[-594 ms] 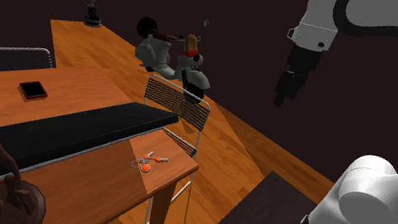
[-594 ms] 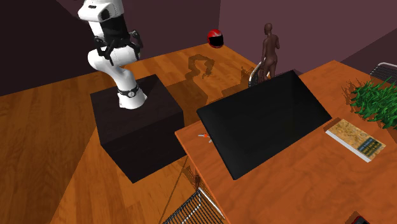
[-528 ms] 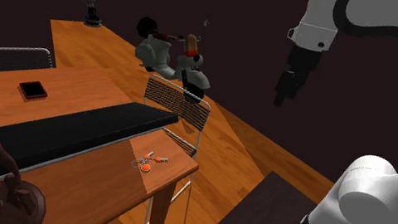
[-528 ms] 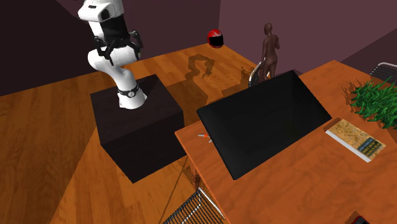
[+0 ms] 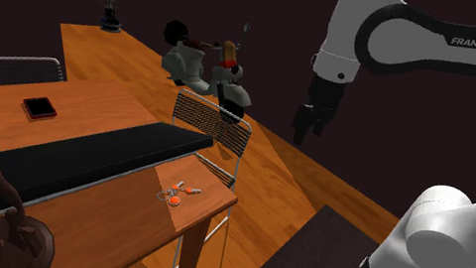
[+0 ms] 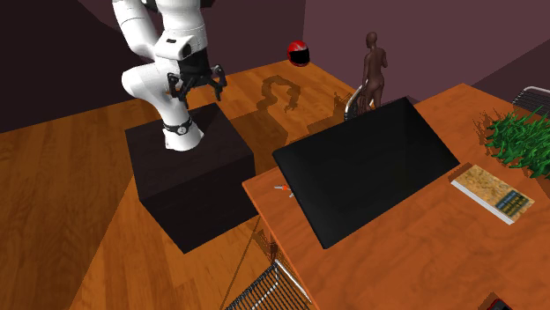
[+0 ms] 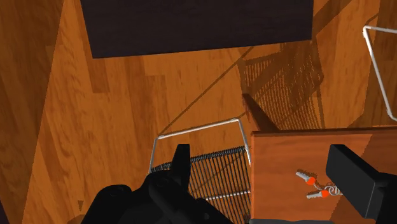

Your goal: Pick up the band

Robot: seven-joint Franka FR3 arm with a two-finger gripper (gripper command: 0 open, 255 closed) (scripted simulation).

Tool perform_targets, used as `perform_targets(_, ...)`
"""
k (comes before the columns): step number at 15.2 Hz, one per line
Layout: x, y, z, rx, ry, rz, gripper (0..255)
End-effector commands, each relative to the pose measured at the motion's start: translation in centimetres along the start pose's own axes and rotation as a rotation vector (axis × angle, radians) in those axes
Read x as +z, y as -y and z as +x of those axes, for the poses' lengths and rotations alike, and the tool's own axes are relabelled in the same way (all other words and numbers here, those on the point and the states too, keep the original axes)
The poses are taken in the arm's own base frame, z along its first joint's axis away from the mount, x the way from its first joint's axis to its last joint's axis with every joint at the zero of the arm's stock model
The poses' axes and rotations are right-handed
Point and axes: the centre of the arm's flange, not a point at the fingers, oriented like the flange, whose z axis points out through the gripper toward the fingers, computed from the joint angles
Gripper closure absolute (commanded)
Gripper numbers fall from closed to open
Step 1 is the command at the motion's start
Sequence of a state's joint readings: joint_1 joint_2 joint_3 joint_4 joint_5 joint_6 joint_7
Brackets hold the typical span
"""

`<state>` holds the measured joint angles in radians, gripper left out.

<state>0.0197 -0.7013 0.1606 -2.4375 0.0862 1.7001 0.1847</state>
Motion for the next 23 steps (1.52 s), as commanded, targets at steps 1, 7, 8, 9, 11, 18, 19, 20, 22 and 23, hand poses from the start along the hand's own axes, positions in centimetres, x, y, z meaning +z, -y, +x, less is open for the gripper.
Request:
perform_targets(1, 1.7, 1.7, 1.3, 0.016, -0.003, 0.003, 0)
perform_targets(7, 6.6, 6.8, 4.8, 0.060, -0.008, 0.008, 0)
perform_targets(8, 7.4, 7.7, 5.4, 0.067, -0.009, 0.009, 0)
perform_targets(9, 8.2, 8.5, 6.0, 0.075, -0.010, 0.010, 0)
perform_targets(11, 9.7, 10.1, 7.3, 0.089, -0.011, 0.012, 0)
perform_targets(18, 15.3, 15.8, 11.9, 0.141, -0.017, 0.018, 0)
perform_targets(19, 16.0, 16.6, 12.5, 0.148, -0.018, 0.019, 0)
perform_targets(20, 16.8, 17.4, 13.2, 0.155, -0.018, 0.019, 0)
perform_targets(22, 18.4, 18.9, 14.6, 0.170, -0.020, 0.021, 0)
perform_targets(23, 19.2, 19.7, 15.3, 0.177, -0.021, 0.022, 0)
